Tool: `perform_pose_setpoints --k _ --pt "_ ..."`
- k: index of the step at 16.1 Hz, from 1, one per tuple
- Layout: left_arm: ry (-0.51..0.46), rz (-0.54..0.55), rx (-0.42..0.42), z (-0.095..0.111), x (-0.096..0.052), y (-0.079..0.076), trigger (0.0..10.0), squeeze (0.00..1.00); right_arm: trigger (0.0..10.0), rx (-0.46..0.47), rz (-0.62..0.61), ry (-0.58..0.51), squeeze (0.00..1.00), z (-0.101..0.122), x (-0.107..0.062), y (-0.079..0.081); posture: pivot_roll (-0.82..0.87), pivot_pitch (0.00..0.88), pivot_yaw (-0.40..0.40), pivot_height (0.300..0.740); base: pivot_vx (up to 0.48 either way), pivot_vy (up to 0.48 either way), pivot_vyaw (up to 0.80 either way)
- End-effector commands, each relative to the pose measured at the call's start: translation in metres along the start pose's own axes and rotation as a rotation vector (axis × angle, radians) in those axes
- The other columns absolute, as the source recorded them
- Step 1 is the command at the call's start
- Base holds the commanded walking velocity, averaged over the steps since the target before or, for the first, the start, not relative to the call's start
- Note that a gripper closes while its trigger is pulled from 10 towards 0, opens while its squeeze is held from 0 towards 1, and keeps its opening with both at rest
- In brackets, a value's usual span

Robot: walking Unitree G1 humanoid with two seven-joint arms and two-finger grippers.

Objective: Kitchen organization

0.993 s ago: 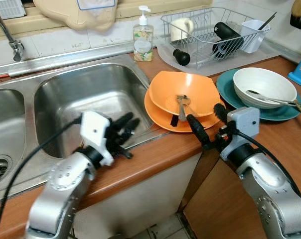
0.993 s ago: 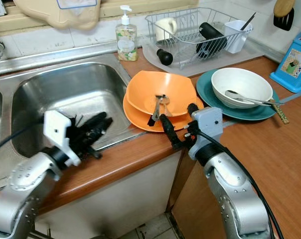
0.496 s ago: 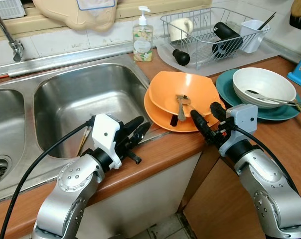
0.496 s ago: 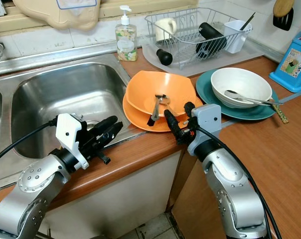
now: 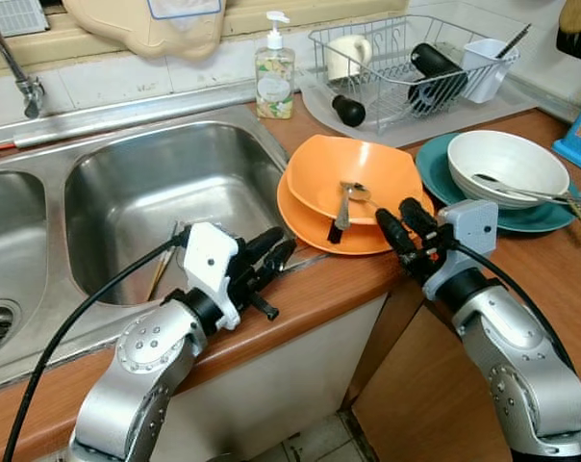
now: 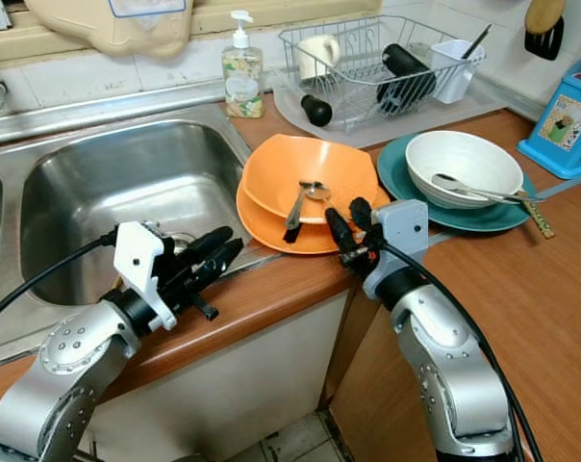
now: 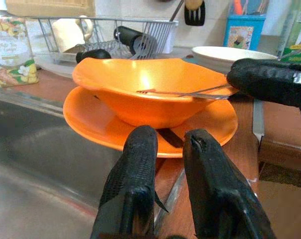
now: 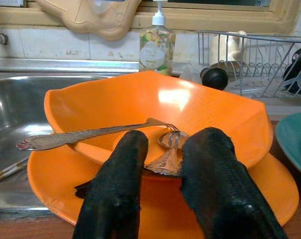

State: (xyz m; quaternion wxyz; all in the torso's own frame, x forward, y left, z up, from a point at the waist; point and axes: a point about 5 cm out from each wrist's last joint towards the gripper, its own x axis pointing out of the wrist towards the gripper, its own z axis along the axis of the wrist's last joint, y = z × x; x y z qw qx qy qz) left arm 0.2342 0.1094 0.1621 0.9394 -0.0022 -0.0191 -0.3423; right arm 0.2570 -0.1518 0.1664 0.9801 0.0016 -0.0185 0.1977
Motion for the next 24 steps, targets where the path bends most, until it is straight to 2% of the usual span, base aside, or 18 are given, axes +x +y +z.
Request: perform_pose_setpoints --k 1,6,16,19,22,24 --pt "-0.005 -0.014 0.01 0.003 -0.001 -0.003 10.0 0.0 0.0 0.008 0.013 -0.005 0.0 0.001 0.002 0.0 -0.15 0.0 0.017 0.74 0.0 0.0 0.0" --pt "-0.01 -0.013 0.02 0.004 0.002 -0.001 10.0 0.0 0.0 0.0 -0.003 -0.018 0.0 0.003 0.003 -0.004 -0.16 0.0 0.02 0.74 0.0 0.0 0.0" --pt "0.0 -0.029 0.046 0.005 0.007 0.003 10.0 0.0 0.0 -0.093 -0.075 -0.037 0.0 0.021 -0.003 -0.018 -0.17 0.0 0.043 0.74 0.0 0.0 0.0" --pt "0.017 -0.037 0.082 0.004 0.01 0.005 10.0 0.0 0.0 -0.125 -0.05 -0.047 0.0 0.027 -0.001 -0.018 -0.17 0.0 0.045 0.74 0.0 0.0 0.0" --pt "0.012 -0.041 0.081 0.004 0.011 0.005 10.0 0.0 0.0 -0.144 -0.001 -0.042 0.0 0.032 -0.001 -0.016 -0.18 0.0 0.053 0.74 0.0 0.0 0.0" --pt "0.017 -0.047 0.087 0.003 0.012 0.006 10.0 0.0 0.0 -0.223 0.041 0.037 0.0 0.027 -0.004 -0.017 -0.18 0.0 0.057 0.74 0.0 0.0 0.0"
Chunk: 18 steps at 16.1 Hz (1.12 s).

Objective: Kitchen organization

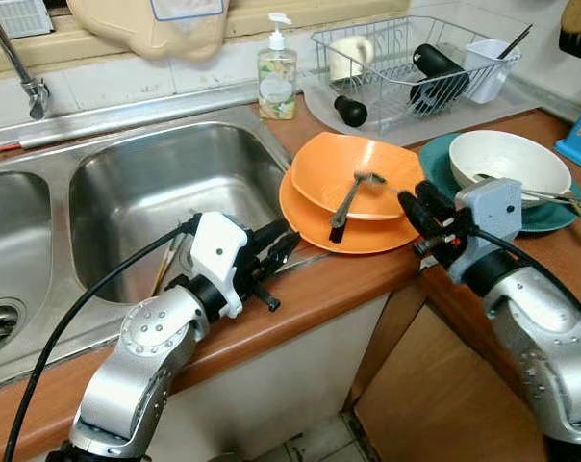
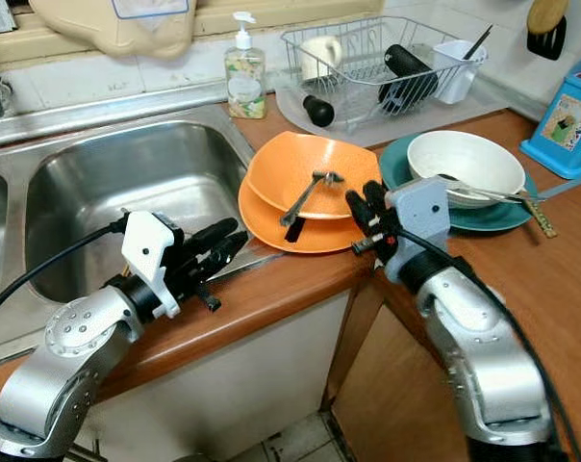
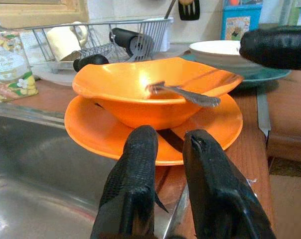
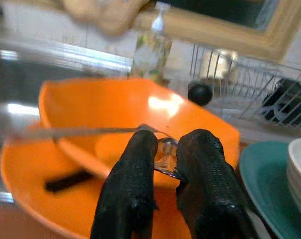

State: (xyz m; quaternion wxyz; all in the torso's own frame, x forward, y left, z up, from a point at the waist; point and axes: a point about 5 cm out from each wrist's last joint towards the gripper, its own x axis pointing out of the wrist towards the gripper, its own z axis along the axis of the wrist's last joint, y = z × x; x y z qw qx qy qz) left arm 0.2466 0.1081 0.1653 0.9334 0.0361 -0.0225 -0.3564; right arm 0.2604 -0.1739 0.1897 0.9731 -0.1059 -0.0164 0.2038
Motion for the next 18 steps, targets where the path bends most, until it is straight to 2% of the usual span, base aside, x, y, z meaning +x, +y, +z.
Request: perform_pose_setpoints --k 1,5,10,12,13,16,18 --pt "-0.003 -0.016 0.013 0.001 0.002 -0.001 10.0 0.0 0.0 -0.039 0.034 0.008 0.0 0.004 0.0 0.004 -0.18 0.0 0.058 0.74 0.0 0.0 0.0" --pt "-0.006 -0.01 0.025 0.002 0.005 0.001 10.0 0.0 0.0 -0.174 0.03 0.034 0.0 0.016 0.002 -0.005 -0.18 0.0 0.057 0.74 0.0 0.0 0.0" --pt "0.015 -0.004 0.083 0.002 0.005 0.004 10.0 0.0 0.0 -0.185 0.01 -0.045 0.0 0.035 0.008 -0.007 -0.18 0.0 0.055 0.74 0.0 0.0 0.0" --pt "0.014 -0.006 0.087 0.002 0.007 0.005 10.0 0.0 0.0 -0.147 0.023 -0.078 0.0 0.042 0.009 -0.005 -0.18 0.0 0.059 0.74 0.0 0.0 0.0" --pt "0.016 -0.01 0.087 0.002 0.008 0.004 10.0 0.0 0.0 -0.164 0.057 -0.029 0.0 0.035 0.007 -0.003 -0.18 0.0 0.059 0.74 0.0 0.0 0.0" --pt "0.021 -0.021 0.09 0.0 0.009 0.002 10.0 0.0 0.0 -0.227 0.058 0.06 0.0 0.024 0.005 -0.005 -0.18 0.0 0.061 0.74 0.0 0.0 0.0" --pt "0.022 -0.023 0.092 0.0 0.009 0.002 10.0 0.0 0.0 -0.266 0.043 0.076 0.0 0.023 0.005 -0.009 -0.18 0.0 0.061 0.74 0.0 0.0 0.0"
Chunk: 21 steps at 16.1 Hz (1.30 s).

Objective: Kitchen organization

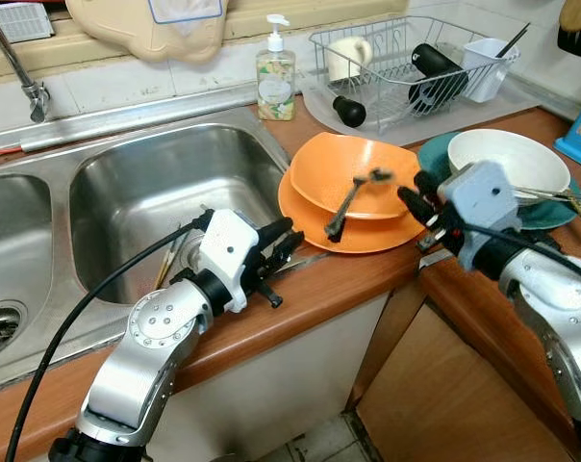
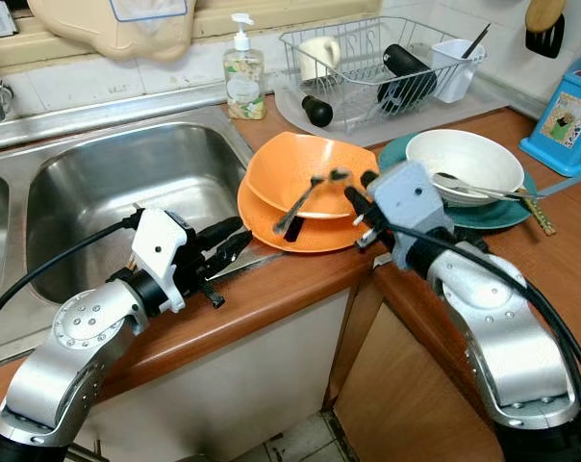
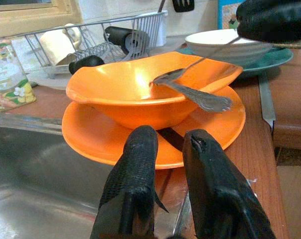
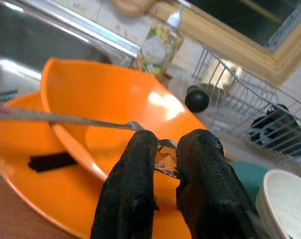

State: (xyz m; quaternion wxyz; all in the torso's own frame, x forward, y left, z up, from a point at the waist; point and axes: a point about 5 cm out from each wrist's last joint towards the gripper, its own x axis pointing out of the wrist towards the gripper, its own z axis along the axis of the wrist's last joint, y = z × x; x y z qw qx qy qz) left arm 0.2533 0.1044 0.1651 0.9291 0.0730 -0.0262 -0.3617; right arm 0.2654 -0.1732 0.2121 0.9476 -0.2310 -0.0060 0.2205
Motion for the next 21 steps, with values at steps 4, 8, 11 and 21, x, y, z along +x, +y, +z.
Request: perform_pose_setpoints --k 4,8,11,21 --pt "0.014 -0.008 0.031 -0.001 0.002 0.001 10.0 0.0 0.0 -0.035 -0.06 0.006 0.0 0.004 0.002 -0.011 -0.18 0.0 0.059 0.74 0.0 0.0 0.0" --pt "0.026 -0.017 0.053 -0.002 0.003 0.001 10.0 0.0 0.0 -0.198 0.021 0.02 0.0 0.003 0.007 -0.003 -0.19 0.0 0.063 0.74 0.0 0.0 0.0" --pt "0.031 -0.023 0.064 -0.003 0.003 0.001 10.0 0.0 0.0 -0.263 0.087 0.005 0.0 0.005 0.011 0.004 -0.18 0.0 0.061 0.74 0.0 0.0 0.0" --pt "-0.004 0.001 0.137 0.01 0.009 0.008 10.0 0.0 0.0 -0.147 -0.009 -0.161 0.0 0.027 0.019 -0.013 -0.18 0.0 0.069 0.74 0.0 0.0 0.0"
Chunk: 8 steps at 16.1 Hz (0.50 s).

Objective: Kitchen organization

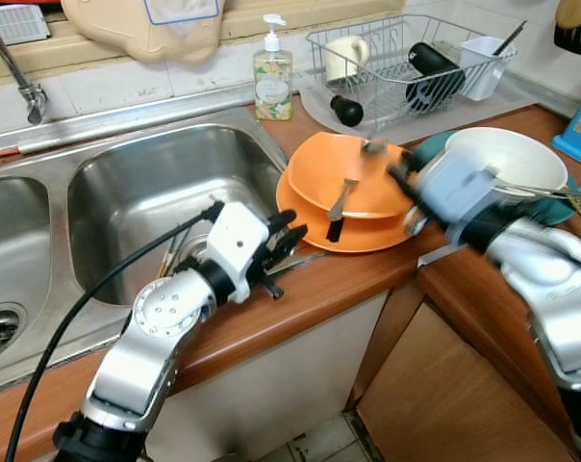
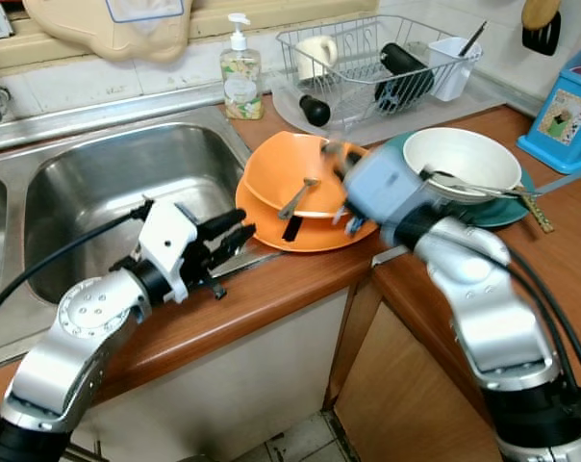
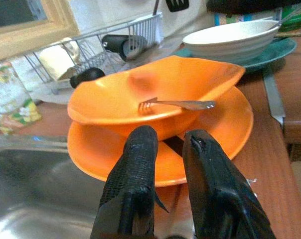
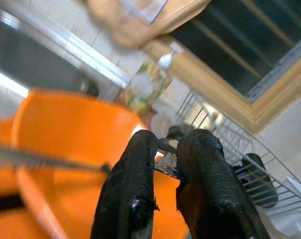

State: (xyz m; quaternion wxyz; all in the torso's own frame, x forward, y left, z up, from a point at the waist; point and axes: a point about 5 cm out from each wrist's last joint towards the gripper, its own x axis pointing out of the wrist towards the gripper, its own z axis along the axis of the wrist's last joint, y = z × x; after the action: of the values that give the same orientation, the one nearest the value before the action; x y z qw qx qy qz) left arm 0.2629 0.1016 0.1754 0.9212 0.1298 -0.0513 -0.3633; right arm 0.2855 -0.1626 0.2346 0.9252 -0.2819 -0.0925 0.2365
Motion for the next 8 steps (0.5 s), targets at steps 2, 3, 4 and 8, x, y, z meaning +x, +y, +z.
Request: perform_pose_setpoints --k 2,3,4,8 --pt "-0.007 0.014 0.039 0.005 0.002 0.005 10.0 0.0 0.0 0.06 -0.026 -0.047 0.0 0.009 -0.001 -0.005 -0.18 0.0 0.068 0.74 0.0 0.0 0.0" --pt "-0.061 0.02 0.12 0.016 0.007 0.008 10.0 0.0 0.0 0.173 -0.044 -0.096 0.0 0.015 -0.001 -0.007 -0.17 0.0 0.061 0.74 0.0 0.0 0.0" --pt "-0.085 0.032 0.156 0.021 0.009 0.01 10.0 0.0 0.0 0.226 -0.028 -0.114 0.0 0.017 -0.001 -0.004 -0.17 0.0 0.06 0.74 0.0 0.0 0.0" --pt "-0.059 0.046 0.417 0.025 0.021 0.017 10.0 0.0 0.0 0.364 0.11 -0.149 0.0 0.026 0.0 0.022 -0.16 0.0 0.058 0.74 0.0 0.0 0.0"
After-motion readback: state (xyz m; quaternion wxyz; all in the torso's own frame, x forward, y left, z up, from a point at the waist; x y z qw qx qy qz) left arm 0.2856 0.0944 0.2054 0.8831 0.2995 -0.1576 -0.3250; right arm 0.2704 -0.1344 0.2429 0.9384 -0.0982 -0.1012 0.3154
